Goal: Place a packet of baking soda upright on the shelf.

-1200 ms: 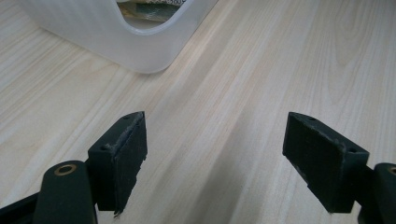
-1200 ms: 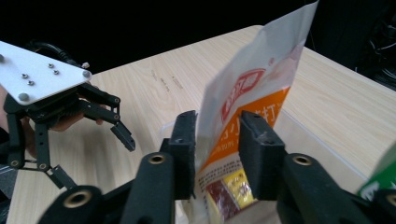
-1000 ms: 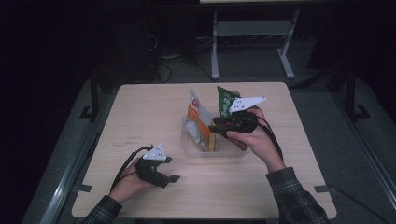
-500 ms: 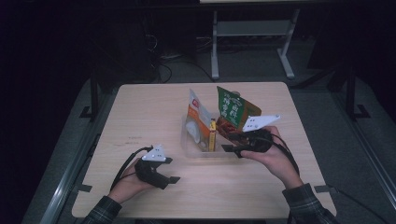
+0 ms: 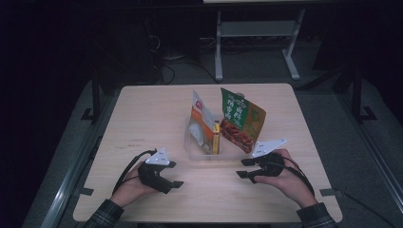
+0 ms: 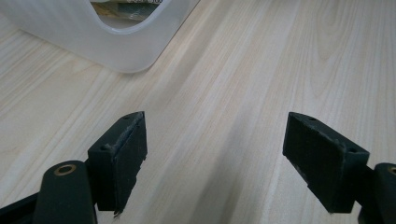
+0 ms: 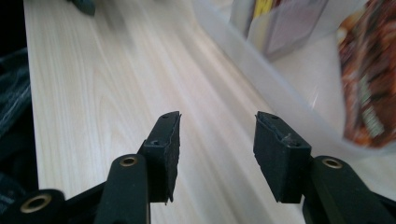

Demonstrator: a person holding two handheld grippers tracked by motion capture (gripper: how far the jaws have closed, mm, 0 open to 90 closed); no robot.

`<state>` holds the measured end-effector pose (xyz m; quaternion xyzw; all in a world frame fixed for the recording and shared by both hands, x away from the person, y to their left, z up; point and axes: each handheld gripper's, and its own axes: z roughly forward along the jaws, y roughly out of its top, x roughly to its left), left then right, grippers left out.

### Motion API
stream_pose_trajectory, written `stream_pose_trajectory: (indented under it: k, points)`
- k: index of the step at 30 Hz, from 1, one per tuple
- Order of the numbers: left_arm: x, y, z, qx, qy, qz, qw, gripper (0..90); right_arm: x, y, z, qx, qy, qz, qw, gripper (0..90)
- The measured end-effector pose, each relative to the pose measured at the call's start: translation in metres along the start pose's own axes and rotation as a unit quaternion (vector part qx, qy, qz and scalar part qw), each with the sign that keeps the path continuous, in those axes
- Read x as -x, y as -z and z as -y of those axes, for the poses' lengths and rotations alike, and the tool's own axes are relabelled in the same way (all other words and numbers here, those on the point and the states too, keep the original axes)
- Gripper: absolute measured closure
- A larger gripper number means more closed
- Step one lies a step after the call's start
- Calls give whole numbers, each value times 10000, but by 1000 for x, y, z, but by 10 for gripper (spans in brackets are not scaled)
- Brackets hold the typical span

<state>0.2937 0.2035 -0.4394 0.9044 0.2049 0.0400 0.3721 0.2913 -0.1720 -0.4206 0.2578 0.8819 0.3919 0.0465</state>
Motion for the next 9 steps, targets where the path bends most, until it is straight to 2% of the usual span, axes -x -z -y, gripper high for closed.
stream_pose_trajectory:
  k: [4,9]
  points:
    - [0,0,0,1,3,-5,10000,214,-2,-1,6,-86,2,-18,10000,505]
    - [0,0,0,1,2,2,10000,214,-1,1,6,-57,-10,-28,10000,502]
